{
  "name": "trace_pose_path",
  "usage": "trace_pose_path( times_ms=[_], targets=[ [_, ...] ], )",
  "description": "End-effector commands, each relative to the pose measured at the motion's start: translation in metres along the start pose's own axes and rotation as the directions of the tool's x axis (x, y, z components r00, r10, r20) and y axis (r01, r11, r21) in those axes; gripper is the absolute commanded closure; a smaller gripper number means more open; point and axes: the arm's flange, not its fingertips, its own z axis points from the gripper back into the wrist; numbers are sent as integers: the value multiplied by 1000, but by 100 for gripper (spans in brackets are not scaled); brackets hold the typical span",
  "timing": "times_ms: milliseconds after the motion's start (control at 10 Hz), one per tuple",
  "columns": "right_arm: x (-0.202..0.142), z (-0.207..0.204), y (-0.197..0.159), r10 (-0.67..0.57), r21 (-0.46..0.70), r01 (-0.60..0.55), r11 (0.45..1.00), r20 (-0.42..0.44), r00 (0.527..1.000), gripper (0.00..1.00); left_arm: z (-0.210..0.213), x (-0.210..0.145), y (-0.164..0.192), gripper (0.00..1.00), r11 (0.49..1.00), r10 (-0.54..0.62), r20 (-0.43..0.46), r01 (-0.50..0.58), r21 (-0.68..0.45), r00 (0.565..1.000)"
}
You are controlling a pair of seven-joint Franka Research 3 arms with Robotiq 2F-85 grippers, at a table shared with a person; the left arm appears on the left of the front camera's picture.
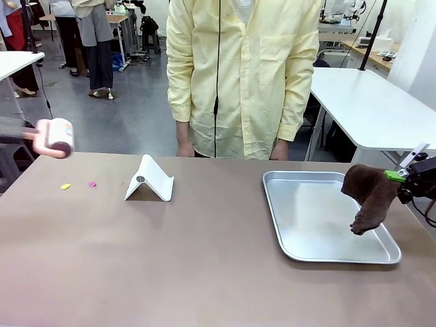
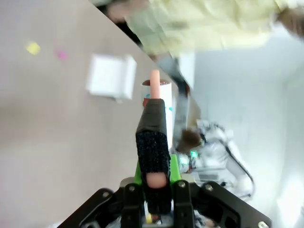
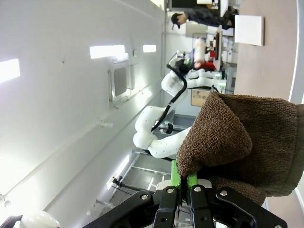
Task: Clean the surface of the table.
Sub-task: Clean the area not pointed to by the person.
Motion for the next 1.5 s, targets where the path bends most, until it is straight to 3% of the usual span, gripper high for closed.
trace_pose_path(
  times_ms=[0,200,300,400,500,600,1400],
  targets=[
    [-1,-1,3,10,13,-10,1000,-8,1000,94,56,-2,7,78,996,-44,-209,27,-80,977],
    [-1,-1,3,10,13,-10,1000,-8,1000,94,120,-13,34,78,986,-155,-228,137,-91,961],
    [-1,-1,3,10,13,-10,1000,-8,1000,94,143,-13,54,78,978,-166,-256,127,-163,952],
    [-1,-1,3,10,13,-10,1000,-8,1000,94,154,-6,68,78,979,-135,-192,101,-178,972],
    [-1,-1,3,10,13,-10,1000,-8,1000,94,156,0,68,78,979,-63,-121,38,-198,991],
    [-1,-1,3,10,13,-10,1000,-8,1000,94,140,-32,50,78,987,-122,-211,96,-132,970],
    [-1,-1,3,10,13,-10,1000,-8,1000,94,141,-26,51,78,986,-134,-210,108,-129,969]
  ],
)
